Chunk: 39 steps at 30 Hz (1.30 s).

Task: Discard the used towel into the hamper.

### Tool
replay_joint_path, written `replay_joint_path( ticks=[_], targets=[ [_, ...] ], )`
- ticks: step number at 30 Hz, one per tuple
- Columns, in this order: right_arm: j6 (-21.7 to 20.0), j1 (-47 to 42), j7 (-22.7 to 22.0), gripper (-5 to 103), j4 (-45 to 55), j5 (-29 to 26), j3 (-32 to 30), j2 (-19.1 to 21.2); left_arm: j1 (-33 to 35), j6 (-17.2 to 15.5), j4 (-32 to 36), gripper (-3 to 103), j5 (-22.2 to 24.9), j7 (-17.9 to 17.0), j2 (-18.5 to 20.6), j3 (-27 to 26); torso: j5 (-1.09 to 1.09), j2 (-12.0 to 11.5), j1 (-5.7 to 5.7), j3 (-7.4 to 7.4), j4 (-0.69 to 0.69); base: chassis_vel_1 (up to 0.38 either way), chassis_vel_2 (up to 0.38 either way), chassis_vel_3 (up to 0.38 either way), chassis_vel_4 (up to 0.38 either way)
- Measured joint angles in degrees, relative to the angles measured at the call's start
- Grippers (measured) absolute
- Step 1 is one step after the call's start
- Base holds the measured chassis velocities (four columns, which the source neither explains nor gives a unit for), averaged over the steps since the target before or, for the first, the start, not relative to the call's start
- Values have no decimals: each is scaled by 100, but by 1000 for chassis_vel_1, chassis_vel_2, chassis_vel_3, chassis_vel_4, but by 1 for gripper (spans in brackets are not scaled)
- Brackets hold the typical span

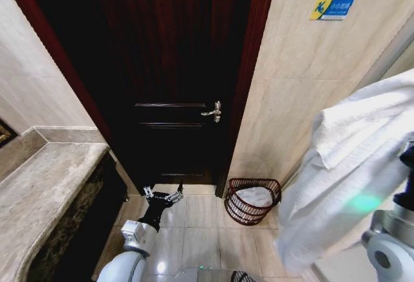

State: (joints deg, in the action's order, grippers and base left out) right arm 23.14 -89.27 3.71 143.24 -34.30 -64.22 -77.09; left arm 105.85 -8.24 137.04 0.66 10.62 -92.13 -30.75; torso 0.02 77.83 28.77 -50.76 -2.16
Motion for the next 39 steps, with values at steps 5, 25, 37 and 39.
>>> replay_joint_path(
  ticks=[5, 25, 37, 39],
  targets=[
    [-35, 91, 5, 21, 0, 43, 148, 18, 0, 0, 0, 100, 0, 0, -1, 0, -2, 0, -1, 0, 0, -21, -9, 11, 8],
    [304, 225, 236, 21, -300, 281, 467, -187, -1, 0, 0, 100, 0, 0, 0, 0, 0, -2, 4, -2, 1, -112, 113, 113, -112],
    [541, 688, 677, 21, -1747, 425, 695, -13, 0, 0, -1, 100, 0, 0, 0, 0, -1, 0, -2, 0, 0, 5, -9, -5, 6],
    [616, 736, 738, 21, -1941, 419, 748, -14, 0, 0, 0, 100, 0, 0, 0, 0, -1, 0, -1, 0, 0, 0, 0, 0, 0]
  ],
)
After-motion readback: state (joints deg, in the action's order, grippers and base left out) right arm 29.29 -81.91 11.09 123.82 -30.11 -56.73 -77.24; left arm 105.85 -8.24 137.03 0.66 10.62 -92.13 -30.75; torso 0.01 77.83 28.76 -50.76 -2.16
